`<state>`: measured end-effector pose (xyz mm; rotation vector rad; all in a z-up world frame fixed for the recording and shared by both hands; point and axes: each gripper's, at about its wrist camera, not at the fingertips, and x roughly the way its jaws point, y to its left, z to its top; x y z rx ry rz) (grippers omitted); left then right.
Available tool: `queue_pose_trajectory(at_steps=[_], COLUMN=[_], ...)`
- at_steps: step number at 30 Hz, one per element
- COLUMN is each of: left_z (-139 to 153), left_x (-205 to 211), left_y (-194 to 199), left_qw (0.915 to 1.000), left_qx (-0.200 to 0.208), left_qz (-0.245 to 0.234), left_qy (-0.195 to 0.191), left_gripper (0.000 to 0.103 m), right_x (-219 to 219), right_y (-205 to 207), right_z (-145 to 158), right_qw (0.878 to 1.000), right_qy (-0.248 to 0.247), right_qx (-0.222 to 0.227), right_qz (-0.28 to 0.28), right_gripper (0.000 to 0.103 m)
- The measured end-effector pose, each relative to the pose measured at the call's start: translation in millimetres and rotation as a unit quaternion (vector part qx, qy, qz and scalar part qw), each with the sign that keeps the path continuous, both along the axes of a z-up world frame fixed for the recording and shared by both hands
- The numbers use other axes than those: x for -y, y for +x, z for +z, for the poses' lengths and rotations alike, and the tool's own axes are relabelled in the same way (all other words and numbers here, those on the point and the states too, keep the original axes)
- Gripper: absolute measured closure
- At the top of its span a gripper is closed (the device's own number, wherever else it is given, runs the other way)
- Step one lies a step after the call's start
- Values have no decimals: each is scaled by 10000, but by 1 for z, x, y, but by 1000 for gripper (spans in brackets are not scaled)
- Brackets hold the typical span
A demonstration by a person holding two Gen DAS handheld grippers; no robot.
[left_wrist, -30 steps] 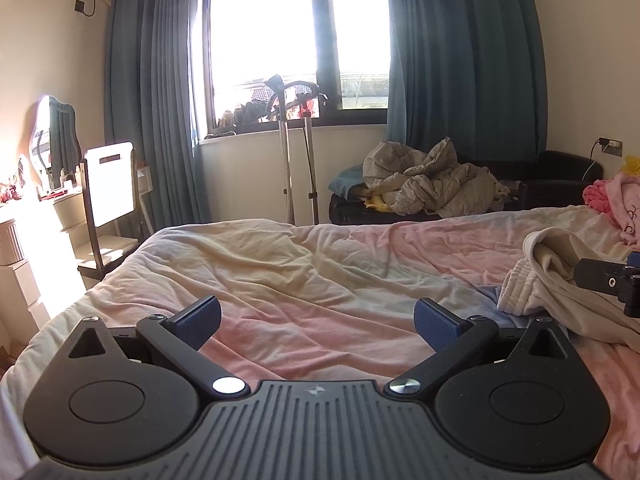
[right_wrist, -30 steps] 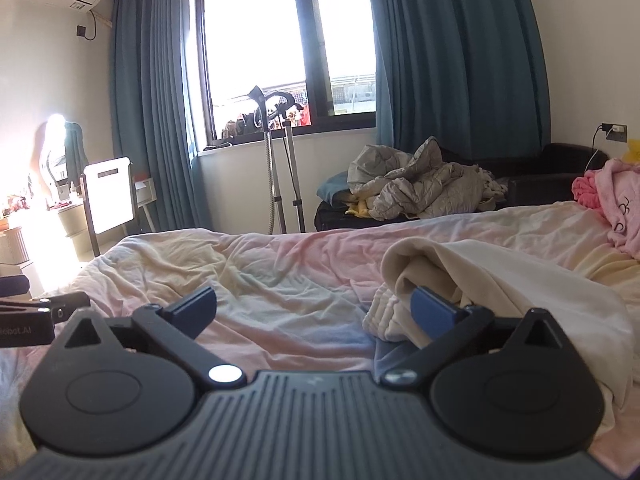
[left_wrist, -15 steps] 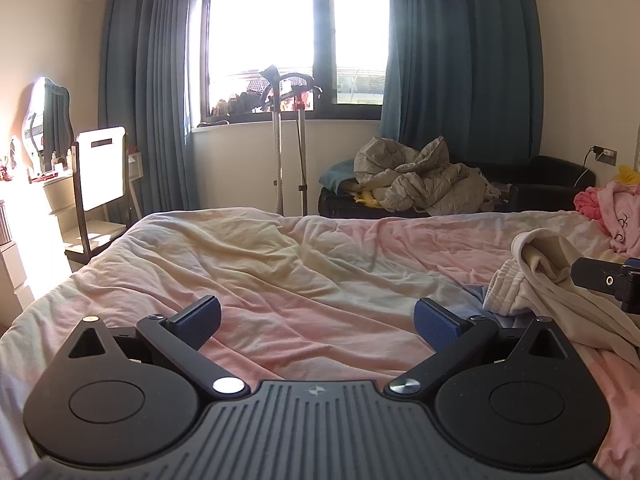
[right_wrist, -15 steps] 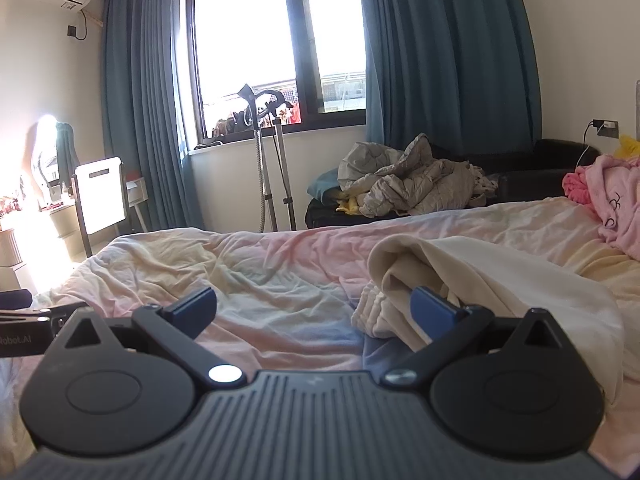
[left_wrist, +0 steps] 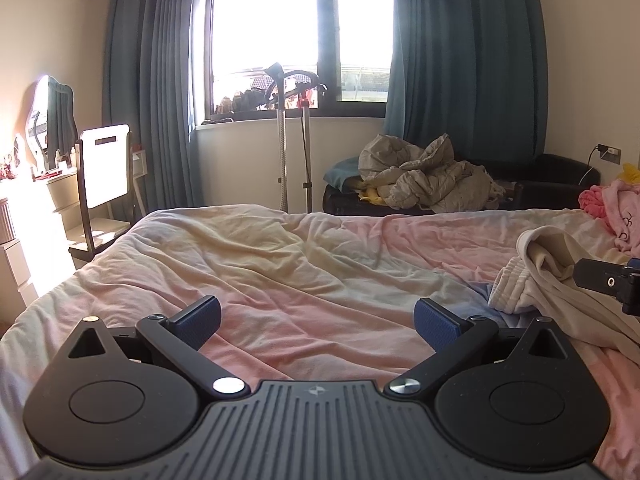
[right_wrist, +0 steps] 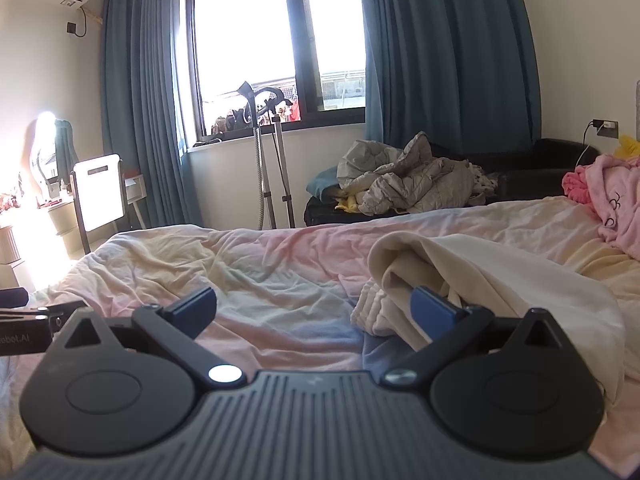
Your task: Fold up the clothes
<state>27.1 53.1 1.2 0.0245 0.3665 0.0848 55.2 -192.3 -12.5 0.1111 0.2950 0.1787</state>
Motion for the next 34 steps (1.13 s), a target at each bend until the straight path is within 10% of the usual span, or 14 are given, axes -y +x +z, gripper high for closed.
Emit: queue_pose_trajectory(at_steps=[34], left_z=[0], left_x=[2], left_y=[-5], left_qw=[10000], left_qx=[-39], left_qz=[-8], left_qy=[-44], left_gripper=[0], right_x=[1], right_y=[0], right_z=[1], right_qw=[10000], right_qy=[42], right_qx=[-13], right_qz=[-30], right_gripper=[0])
